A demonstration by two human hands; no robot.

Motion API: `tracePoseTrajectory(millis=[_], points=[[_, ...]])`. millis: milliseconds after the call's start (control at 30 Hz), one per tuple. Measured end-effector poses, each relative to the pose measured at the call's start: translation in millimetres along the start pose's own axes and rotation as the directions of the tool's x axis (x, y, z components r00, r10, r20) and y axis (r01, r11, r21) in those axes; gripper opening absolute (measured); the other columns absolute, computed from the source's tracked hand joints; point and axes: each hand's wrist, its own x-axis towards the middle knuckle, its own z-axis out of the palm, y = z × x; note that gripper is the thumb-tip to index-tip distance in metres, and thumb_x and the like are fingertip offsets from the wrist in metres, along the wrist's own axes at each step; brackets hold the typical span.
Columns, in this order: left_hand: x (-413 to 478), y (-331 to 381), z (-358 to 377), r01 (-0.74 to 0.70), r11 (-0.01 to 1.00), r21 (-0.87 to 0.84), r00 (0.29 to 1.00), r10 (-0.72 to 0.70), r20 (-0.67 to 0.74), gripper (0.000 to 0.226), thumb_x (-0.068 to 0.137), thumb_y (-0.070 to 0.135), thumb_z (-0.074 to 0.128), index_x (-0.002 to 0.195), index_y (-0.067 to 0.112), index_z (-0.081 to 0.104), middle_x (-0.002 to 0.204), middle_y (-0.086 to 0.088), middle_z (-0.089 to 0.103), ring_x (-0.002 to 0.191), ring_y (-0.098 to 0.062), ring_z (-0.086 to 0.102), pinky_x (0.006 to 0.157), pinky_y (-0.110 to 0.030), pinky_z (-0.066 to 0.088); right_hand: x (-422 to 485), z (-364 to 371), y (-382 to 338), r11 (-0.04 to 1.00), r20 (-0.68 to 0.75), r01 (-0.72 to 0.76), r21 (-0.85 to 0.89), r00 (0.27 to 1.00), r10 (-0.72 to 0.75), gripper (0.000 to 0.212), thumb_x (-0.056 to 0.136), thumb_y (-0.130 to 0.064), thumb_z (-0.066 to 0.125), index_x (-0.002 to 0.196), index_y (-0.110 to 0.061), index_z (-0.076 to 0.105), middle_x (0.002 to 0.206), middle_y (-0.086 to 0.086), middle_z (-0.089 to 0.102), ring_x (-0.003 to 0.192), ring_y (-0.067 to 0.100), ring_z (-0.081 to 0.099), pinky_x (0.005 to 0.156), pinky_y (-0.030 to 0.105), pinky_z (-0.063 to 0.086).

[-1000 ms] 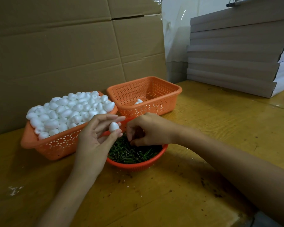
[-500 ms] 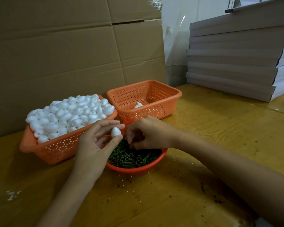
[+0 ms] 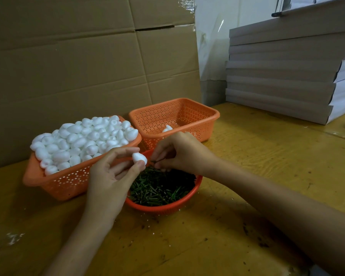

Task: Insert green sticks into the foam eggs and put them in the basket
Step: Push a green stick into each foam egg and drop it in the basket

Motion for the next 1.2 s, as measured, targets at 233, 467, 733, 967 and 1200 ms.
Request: tracePoseTrajectory(millis=[233, 467, 733, 967, 1200], points=[[0, -3, 0, -0.007, 1.0, -0.017, 1.0, 0.007, -0.025, 0.021, 0.078, 0.03, 0.084, 0.097, 0.035, 0.075, 0.11, 0.008, 0.081, 0.101, -0.017, 0.08, 0.087, -0.019, 0.06, -2, 1, -4, 0.99, 0.062, -0.007, 0.144, 0.998, -0.002, 0.014, 0.089, -0.003, 0.08, 0.101, -0.003, 0.072, 0.085, 0.007, 0.08, 0.071, 0.018, 0.079, 0.068, 0.037, 0.066], [1, -5, -2, -0.003, 1.0, 0.02, 1.0, 0.004, -0.02, 0.023, 0.076, 0.036, 0.084, 0.097, 0.038, 0.075, 0.113, 0.009, 0.08, 0.101, -0.018, 0.08, 0.086, -0.032, 0.063, -3, 0, -9, 0.986, 0.084, 0.021, 0.165, 0.996, -0.035, 0.017, 0.091, -0.006, 0.079, 0.104, -0.002, 0.07, 0.087, 0.007, 0.08, 0.074, 0.018, 0.079, 0.072, 0.039, 0.066], [2, -6, -3, 0.001, 1.0, 0.02, 1.0, 0.0, -0.005, 0.025, 0.075, 0.031, 0.085, 0.097, 0.036, 0.075, 0.113, 0.006, 0.08, 0.105, -0.017, 0.079, 0.09, -0.035, 0.062, -2, 1, -9, 0.977, 0.049, -0.005, 0.213, 0.999, -0.006, 0.019, 0.088, -0.004, 0.081, 0.101, -0.001, 0.068, 0.08, 0.006, 0.079, 0.072, 0.021, 0.078, 0.072, 0.039, 0.066], [1, -3, -2, -0.025, 0.999, 0.021, 0.999, 0.024, 0.036, 0.026, 0.078, 0.018, 0.086, 0.099, 0.03, 0.076, 0.111, 0.002, 0.081, 0.107, -0.015, 0.078, 0.089, -0.02, 0.059, -3, 2, -8, 0.988, 0.056, -0.004, 0.156, 0.998, -0.004, 0.023, 0.086, -0.004, 0.083, 0.099, -0.005, 0.064, 0.079, 0.004, 0.079, 0.07, 0.017, 0.078, 0.072, 0.041, 0.067], [0, -2, 1, -0.037, 0.998, 0.058, 0.999, 0.034, 0.043, 0.027, 0.08, 0.009, 0.086, 0.103, 0.022, 0.081, 0.103, 0.003, 0.083, 0.1, -0.013, 0.079, 0.083, -0.016, 0.059, -4, 2, -11, 0.964, 0.053, -0.038, 0.262, 0.998, 0.025, 0.028, 0.087, 0.001, 0.081, 0.107, -0.002, 0.062, 0.084, 0.01, 0.08, 0.075, 0.021, 0.079, 0.073, 0.036, 0.066]])
